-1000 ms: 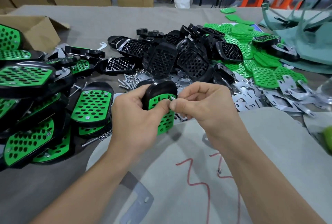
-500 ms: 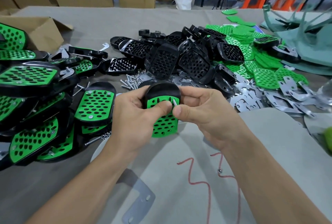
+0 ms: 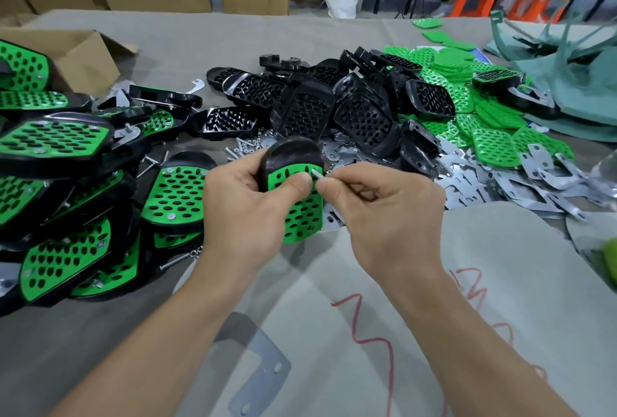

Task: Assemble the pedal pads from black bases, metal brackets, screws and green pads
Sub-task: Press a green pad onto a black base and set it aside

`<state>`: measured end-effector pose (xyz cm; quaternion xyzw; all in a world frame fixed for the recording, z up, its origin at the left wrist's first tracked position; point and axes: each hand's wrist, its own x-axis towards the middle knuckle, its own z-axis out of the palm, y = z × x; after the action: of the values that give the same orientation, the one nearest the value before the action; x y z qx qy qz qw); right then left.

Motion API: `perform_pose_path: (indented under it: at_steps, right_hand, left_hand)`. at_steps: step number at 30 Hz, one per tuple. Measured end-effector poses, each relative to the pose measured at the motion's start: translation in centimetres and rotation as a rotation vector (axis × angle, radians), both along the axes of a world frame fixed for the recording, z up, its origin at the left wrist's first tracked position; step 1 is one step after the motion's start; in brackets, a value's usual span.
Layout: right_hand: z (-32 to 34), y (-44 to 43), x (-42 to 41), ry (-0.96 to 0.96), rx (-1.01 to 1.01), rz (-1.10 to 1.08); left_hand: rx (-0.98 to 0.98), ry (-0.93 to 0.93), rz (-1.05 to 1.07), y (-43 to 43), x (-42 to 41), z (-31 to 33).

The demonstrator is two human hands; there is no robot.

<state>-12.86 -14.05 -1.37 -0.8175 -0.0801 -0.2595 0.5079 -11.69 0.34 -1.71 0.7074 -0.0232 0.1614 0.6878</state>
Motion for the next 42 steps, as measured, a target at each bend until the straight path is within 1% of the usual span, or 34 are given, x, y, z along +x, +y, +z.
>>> perform_pose_path:
  at_steps: [2, 5, 7, 9, 11, 15, 16, 17, 19, 20, 21, 24, 25, 26, 27, 29, 30, 31, 33, 35, 36, 37, 39, 41, 42]
  right_hand:
    - [0.1, 0.0, 0.1, -0.036, -0.073, -0.025]
    - [0.2, 0.2, -0.1, -0.037, -0.166, -0.099]
    - [0.4, 0.3, -0.3, -0.011, -0.217, -0.131]
    - [0.5, 0.2, -0.1, 0.045, -0.207, -0.14]
    - [0.4, 0.1, 0.0, 0.114, -0.184, -0.16]
    - [-0.1, 0.9, -0.8, 0.205, -0.191, -0.266]
    - [-0.2, 1.1, -0.7, 0.251, -0.14, -0.274]
    - [-0.3, 1.1, -0.5, 0.326, -0.018, -0.245]
    - [0.1, 0.9, 0.4, 0.52, 0.366, -0.098]
    - [0.2, 0.6, 0.6, 0.557, 0.46, -0.041]
    - [0.3, 0.4, 0.7, 0.518, 0.416, -0.022]
    - [-0.3, 0.6, 0.2, 0.224, -0.124, -0.132]
    - [-0.4, 0.8, 0.0, 0.177, -0.199, -0.166]
    - [-0.5, 1.0, -0.1, 0.147, -0.219, -0.177]
    - [-0.6, 0.9, 0.1, 0.167, -0.117, -0.138]
    - [-0.4, 0.6, 0.6, 0.267, 0.228, 0.035]
    - [-0.3, 0.3, 0.8, 0.296, 0.326, 0.083]
    - [-0.2, -0.1, 0.9, 0.284, 0.315, 0.072]
    - [0.0, -0.2, 1.1, 0.248, 0.199, 0.029]
    - [0.0, 0.1, 1.2, 0.279, 0.175, 0.128]
    - [-0.1, 0.2, 1.2, 0.297, 0.15, 0.164]
    - [0.0, 0.2, 1.2, 0.292, 0.091, 0.156]
    - [0.1, -0.1, 1.2, 0.249, -0.042, 0.072]
    - [0.0, -0.5, 1.1, 0.226, -0.087, -0.001]
    - [-0.1, -0.6, 1.1, 0.22, -0.069, -0.021]
  left_hand:
    - [0.053, -0.022, 0.024, 0.0, 0.0, 0.0]
    - [0.167, -0.043, 0.052, -0.2, -0.3, -0.3]
    - [0.169, -0.04, 0.053, -0.4, -0.6, -0.4]
    - [0.153, -0.049, 0.042, -0.5, -0.7, -0.5]
    - [0.178, -0.064, 0.032, -0.5, -0.8, -0.5]
    - [0.405, -0.151, 0.116, -0.9, -1.4, -0.4]
    - [0.457, -0.188, 0.153, -1.0, -1.6, -0.4]
    - [0.503, -0.227, 0.182, -1.1, -1.7, -0.4]
    - [0.572, -0.306, 0.197, -1.0, -1.7, -0.3]
    - [0.584, -0.326, 0.199, -0.9, -1.7, -0.3]
    - [0.576, -0.319, 0.204, -0.9, -1.6, -0.3]
    - [0.493, -0.225, 0.209, -1.0, -1.4, -0.4]
    - [0.48, -0.204, 0.206, -1.0, -1.5, -0.4]
    - [0.458, -0.191, 0.189, -1.0, -1.5, -0.4]
    - [0.411, -0.177, 0.154, -0.9, -1.5, -0.4]
    - [0.261, -0.133, 0.064, -0.6, -1.2, -0.1]
    - [0.168, -0.101, 0.022, -0.6, -1.1, 0.0]
    - [0.069, -0.063, -0.02, -0.7, -1.0, 0.1]
    - [-0.125, 0.023, -0.113, -0.8, -1.0, 0.3]
    - [-0.266, 0.128, -0.203, -0.7, -1.0, 0.3]
    - [-0.296, 0.184, -0.232, -0.5, -1.0, 0.3]
    - [-0.303, 0.236, -0.248, -0.4, -0.9, 0.2]
    - [-0.26, 0.316, -0.257, -0.2, -0.8, 0.1]
    - [-0.174, 0.321, -0.24, -0.6, -0.6, 0.1]
    - [-0.138, 0.295, -0.226, -0.9, -0.6, 0.1]
